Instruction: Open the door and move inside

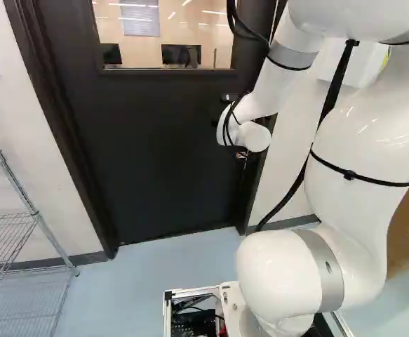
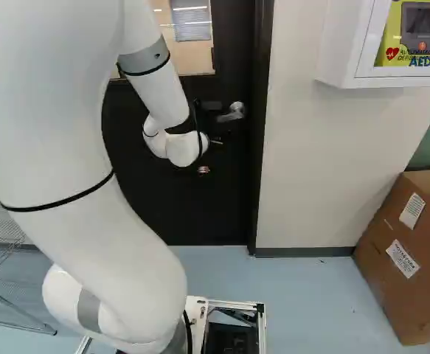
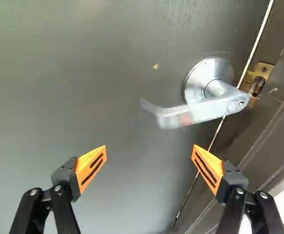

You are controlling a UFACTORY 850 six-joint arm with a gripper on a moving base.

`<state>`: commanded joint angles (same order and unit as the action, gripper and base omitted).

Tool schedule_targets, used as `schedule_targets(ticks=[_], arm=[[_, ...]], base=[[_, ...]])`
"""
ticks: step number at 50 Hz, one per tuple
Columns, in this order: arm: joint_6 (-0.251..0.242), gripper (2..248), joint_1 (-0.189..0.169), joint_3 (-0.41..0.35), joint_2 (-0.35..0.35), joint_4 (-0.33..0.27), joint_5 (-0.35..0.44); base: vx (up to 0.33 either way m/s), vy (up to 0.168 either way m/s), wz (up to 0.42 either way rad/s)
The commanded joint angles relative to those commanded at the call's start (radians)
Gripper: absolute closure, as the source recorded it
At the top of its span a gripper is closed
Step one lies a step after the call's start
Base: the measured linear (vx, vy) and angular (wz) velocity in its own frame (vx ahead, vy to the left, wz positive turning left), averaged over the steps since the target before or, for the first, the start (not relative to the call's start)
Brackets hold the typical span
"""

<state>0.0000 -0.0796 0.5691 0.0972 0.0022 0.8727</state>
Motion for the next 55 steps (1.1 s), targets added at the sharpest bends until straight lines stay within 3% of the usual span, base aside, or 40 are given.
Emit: schedule_targets(ticks=[11,44,55], arm=[[0.000,3,0.002,0.004,0.004,0.055,0.000],[0.000,3,0.054,0.119,0.109,0.366,0.000],[0.000,3,0.075,0.170,0.153,0.397,0.000]], base=[[0.000,0.000,0.000],[0.000,0.000,0.000],[0.000,0.000,0.000]])
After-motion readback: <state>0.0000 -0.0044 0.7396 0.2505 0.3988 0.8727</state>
